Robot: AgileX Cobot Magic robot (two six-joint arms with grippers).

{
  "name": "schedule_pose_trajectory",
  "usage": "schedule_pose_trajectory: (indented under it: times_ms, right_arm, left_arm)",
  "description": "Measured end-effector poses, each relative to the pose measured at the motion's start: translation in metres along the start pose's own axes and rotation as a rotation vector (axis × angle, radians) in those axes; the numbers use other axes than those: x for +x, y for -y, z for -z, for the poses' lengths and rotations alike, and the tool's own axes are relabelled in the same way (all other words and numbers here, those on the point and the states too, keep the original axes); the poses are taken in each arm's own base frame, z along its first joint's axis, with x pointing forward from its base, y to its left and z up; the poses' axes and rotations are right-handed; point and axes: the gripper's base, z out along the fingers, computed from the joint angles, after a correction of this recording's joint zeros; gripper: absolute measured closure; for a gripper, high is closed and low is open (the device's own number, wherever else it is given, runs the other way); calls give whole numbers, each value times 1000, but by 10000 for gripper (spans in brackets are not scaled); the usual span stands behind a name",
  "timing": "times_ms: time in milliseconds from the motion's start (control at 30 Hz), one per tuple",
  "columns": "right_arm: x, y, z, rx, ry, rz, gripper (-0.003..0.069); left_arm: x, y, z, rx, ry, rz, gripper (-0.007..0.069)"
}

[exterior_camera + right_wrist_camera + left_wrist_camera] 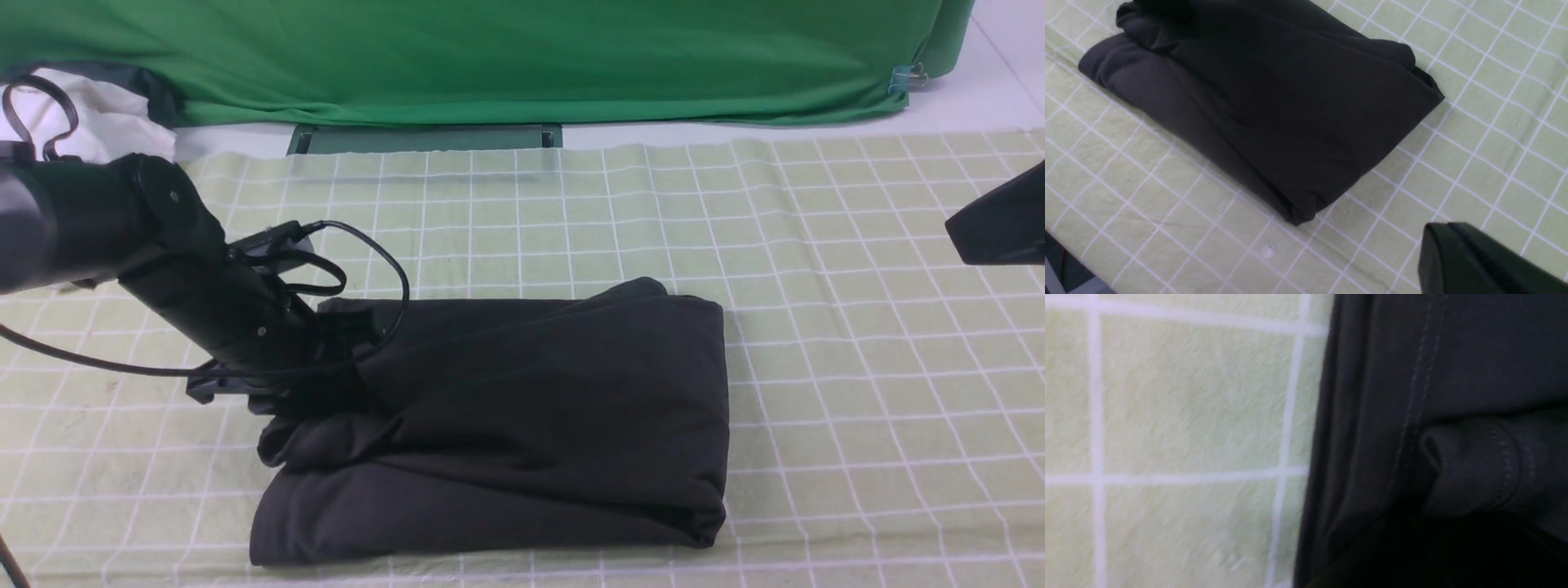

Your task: Fold a long-sleeved shirt over a green coffee tablecloth.

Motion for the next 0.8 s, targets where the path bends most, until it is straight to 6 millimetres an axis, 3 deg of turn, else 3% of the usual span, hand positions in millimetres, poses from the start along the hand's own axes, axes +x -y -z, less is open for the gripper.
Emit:
schedule_pose_trajectory:
  times_ms: [133, 233, 433, 633, 800]
  right_arm:
    - [0, 0, 0, 0, 1, 0, 664]
    - [0, 0, 0, 0, 0, 0, 664]
    - [0, 0, 0, 0, -1, 1, 664]
    - [0, 0, 0, 0, -1, 4, 664]
    - [2, 0, 4, 14, 6, 11, 662]
  left_arm:
    - [-7, 3, 3, 33, 43, -23, 572]
    - [-19, 3, 14, 46, 89, -20, 605]
    - [-32, -4, 34, 48, 149, -9, 607]
    - [-32, -7, 34, 20, 145, -36, 591]
    - [-35, -9, 38, -28, 141, -92, 472]
